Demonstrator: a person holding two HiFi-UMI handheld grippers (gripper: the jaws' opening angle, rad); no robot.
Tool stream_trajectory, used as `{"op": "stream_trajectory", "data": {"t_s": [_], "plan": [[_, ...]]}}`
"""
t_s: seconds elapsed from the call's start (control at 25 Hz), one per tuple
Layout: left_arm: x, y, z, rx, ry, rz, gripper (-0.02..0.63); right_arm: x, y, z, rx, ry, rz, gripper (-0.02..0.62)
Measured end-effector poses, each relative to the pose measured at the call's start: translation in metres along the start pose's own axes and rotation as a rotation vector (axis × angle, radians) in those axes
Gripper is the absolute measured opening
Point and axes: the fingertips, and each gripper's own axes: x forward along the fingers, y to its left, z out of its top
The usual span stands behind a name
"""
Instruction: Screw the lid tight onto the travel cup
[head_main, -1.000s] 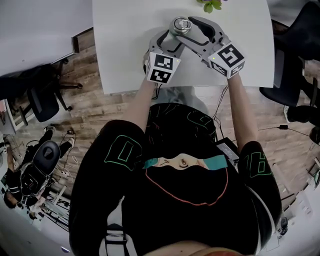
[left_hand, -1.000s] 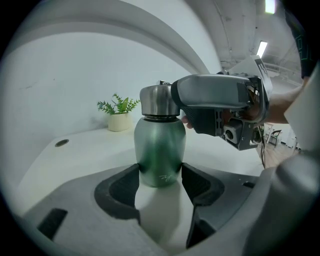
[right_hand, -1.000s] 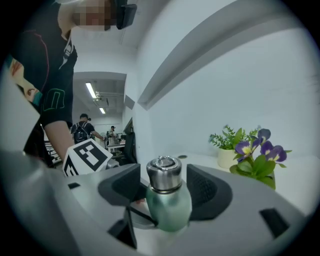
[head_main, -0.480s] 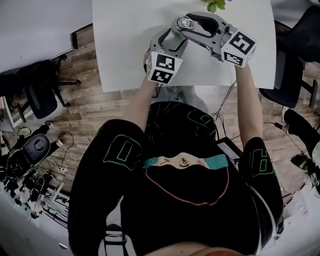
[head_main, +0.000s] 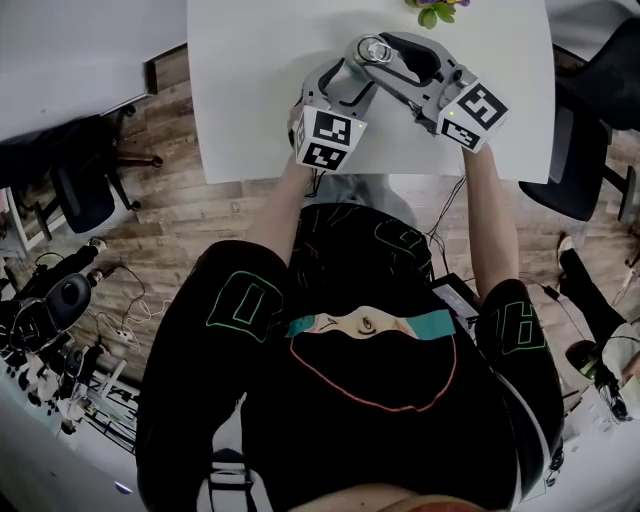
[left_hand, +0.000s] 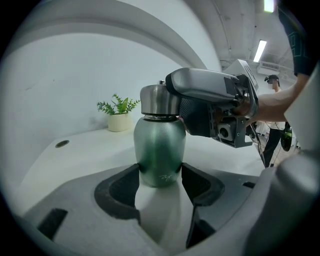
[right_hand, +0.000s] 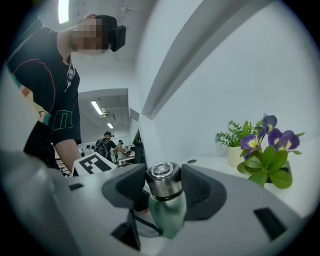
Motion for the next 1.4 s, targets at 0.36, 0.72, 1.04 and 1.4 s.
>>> {"op": "stream_trajectory", "data": {"t_s": [0.36,0.72,1.04,1.4], "plan": [[0.000,0.002,0.000,0.004,0.001,0.005,0.275,0.000,-0.001,0.000,0.007,-0.050,-0.106,0.229],[0.003,0.001,-0.001,0.006,0.003,0.008,0.275,-0.004,-0.003,-0.004,0.021,-0.079,-0.224,0.229],[0.004,0.001,-0.002,0.004,0.005,0.009,0.276,-0.002,-0.004,-0.013,-0.008,0.000,-0.170,0.236],[0.005,0.002,-0.003,0.000,0.007,0.004,0.275,-0.003,-0.005,0.005,-0.006,0.061,0.092,0.273]]}}
